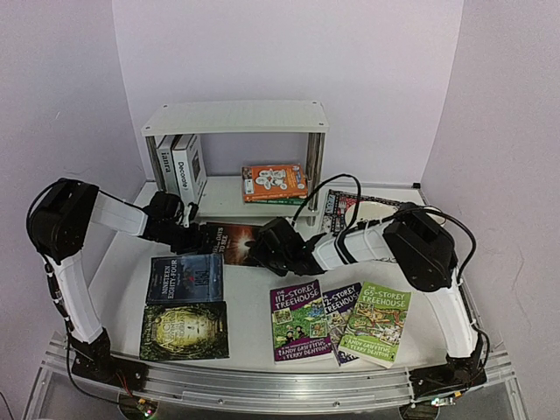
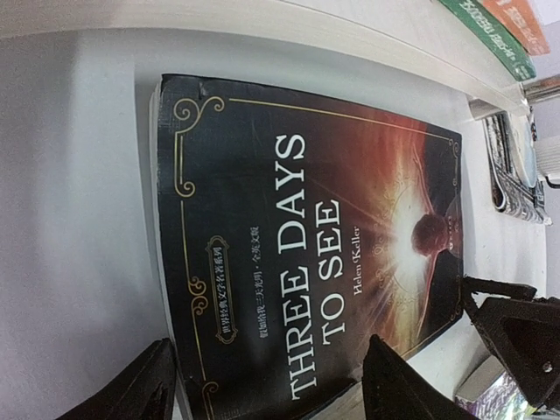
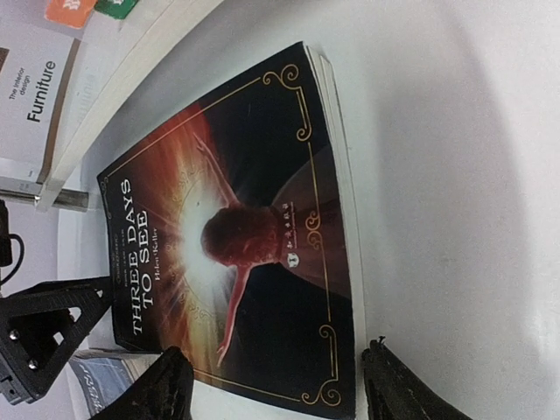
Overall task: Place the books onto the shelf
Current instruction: Move the book to the center of the board.
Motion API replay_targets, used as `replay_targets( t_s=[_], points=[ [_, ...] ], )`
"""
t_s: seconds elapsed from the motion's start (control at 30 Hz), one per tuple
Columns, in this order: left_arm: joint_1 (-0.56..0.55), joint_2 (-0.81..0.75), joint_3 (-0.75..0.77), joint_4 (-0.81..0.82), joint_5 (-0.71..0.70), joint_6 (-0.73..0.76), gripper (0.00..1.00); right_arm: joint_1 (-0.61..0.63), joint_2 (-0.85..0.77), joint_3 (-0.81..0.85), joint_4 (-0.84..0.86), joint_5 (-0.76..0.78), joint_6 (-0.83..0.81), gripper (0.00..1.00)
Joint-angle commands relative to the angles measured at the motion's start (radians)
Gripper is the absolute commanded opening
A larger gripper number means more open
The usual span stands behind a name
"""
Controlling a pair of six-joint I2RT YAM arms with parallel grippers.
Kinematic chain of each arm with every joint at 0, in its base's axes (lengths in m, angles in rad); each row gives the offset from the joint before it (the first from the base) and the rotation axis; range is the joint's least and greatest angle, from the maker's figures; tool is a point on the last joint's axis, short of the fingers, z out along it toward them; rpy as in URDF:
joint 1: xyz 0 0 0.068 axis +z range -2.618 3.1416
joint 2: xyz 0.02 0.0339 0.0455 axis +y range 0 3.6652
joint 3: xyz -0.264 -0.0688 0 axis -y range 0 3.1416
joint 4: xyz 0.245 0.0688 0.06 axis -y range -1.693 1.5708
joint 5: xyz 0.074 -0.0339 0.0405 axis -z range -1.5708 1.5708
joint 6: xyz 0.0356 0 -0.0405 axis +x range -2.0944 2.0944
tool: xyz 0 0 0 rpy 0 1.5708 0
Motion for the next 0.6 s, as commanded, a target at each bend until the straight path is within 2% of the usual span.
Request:
replay_targets(
  t_s=[0.0, 0.27, 0.57],
  points=[
    [-0.056, -0.080, 0.033, 0.071, 0.093, -0.072, 0.73, 0.012, -0.110, -0.093, -0.030, 0.036, -0.089, 0.67],
    [-0.085, -0.108, 0.055, 0.110, 0.157, -0.127, 0.73, 0.011, -0.227, -0.196, 0.015, 0.035, -0.152, 0.67],
    [-0.115, -0.163, 0.068, 0.111, 0.165, -0.152, 0.73, 0.011, -0.321, -0.247, 0.039, 0.057, -0.186, 0.68]
  ],
)
